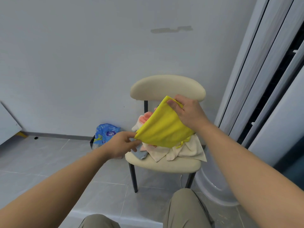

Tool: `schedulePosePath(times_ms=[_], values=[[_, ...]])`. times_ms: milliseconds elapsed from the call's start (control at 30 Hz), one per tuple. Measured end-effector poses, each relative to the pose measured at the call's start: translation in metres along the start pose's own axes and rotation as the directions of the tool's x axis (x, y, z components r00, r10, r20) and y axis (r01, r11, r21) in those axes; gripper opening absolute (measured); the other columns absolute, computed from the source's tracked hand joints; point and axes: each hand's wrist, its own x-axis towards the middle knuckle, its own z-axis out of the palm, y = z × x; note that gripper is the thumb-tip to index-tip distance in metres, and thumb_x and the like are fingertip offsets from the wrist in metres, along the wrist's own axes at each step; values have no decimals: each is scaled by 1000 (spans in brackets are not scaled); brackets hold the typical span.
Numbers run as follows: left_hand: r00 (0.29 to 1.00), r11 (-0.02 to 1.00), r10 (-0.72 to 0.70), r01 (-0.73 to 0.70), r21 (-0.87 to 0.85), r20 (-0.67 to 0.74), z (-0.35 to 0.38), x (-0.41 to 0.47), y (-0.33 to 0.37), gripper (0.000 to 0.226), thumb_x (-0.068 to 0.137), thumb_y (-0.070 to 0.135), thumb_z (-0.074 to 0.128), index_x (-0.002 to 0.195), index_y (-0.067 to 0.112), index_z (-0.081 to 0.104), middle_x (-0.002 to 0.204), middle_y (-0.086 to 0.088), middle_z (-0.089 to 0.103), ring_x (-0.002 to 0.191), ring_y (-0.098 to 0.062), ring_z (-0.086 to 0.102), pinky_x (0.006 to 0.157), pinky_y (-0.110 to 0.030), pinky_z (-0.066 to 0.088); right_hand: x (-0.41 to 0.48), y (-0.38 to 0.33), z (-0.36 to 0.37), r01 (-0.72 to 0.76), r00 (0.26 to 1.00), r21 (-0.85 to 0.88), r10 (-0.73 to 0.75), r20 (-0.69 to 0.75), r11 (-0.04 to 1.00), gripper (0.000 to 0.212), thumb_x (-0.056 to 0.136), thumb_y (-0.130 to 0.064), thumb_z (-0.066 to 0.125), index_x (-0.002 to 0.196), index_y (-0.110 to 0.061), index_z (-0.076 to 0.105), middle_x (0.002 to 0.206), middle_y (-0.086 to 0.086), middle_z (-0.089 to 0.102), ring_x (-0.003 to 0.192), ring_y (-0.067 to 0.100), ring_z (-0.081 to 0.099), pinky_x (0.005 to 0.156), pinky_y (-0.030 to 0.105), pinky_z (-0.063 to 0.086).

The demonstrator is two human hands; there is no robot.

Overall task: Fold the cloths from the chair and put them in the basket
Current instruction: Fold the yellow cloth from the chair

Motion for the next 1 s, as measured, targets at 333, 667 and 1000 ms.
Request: schedulePosePath(times_ms=[333,667,1000], values=[[891,914,340,-389,-119,-301,-4,-19,35,15,88,44,67,96,33,74,101,4,68,91,-22,67,81,-45,56,-1,20,-2,-222,972,113,229,-46,968,43,104,-47,50,70,-20,48,61,-7,44,55,0,44,52,18,31],[859,849,477,-505,-155,-185,-13,-33,102,33,85,41,68,79,8,72,103,7,56,81,-33,52,72,-33,45,-22,31,29,-457,889,386,402,218,802,39,96,-58,59,88,-25,77,85,-4,78,84,17,74,78,35,57],[946,895,322,-293,-338,33,-14,-31,124,32,90,30,69,100,0,73,76,-8,60,55,-23,53,53,-29,47,-24,17,44,-490,869,371,413,271,789,48,96,-62,56,95,-18,76,89,2,78,88,22,74,86,47,60]])
